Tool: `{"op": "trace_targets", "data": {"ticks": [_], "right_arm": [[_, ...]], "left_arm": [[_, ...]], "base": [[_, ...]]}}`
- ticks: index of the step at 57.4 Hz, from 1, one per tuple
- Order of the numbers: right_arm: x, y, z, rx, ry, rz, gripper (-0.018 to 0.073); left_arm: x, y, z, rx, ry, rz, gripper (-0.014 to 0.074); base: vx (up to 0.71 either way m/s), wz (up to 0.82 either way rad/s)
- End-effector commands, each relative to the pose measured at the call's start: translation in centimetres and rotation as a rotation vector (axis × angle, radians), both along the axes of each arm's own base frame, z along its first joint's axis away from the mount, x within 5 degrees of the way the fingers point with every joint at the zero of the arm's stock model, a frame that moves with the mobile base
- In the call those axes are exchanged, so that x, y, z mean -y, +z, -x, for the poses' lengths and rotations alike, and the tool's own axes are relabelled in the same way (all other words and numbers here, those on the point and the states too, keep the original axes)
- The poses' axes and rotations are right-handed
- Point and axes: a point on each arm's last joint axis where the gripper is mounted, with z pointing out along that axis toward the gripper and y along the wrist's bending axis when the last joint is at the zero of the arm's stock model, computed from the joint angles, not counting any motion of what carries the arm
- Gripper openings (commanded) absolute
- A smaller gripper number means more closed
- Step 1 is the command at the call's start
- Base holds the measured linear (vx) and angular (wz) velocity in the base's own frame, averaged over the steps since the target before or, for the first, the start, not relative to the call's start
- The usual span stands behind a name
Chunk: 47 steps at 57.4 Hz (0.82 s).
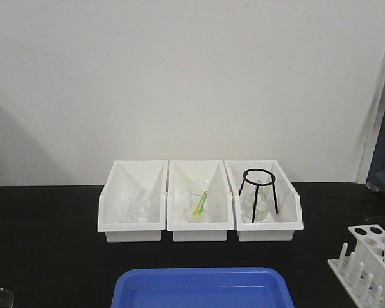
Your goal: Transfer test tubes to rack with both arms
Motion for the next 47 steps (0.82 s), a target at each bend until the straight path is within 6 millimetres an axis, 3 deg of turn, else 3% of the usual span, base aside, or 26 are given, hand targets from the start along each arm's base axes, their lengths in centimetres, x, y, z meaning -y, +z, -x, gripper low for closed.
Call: {"op": "trace_targets", "data": {"ticks": [1,47], "right_arm": [[0.05,0.18,0.13,0.108,-0.007,-0.012,-0.0008],[0.05,0.12,0.13,0.093,-0.008,-0.037,-0.0008]], "left_arm": [[-0.06,-0.13,0.04,0.068,0.007,0.012,-0.002],[-0.06,-0.15,0.03,0.065,0.007,0.012,-0.002]], "base": [[0.0,0.0],[0.0,0.0]]}}
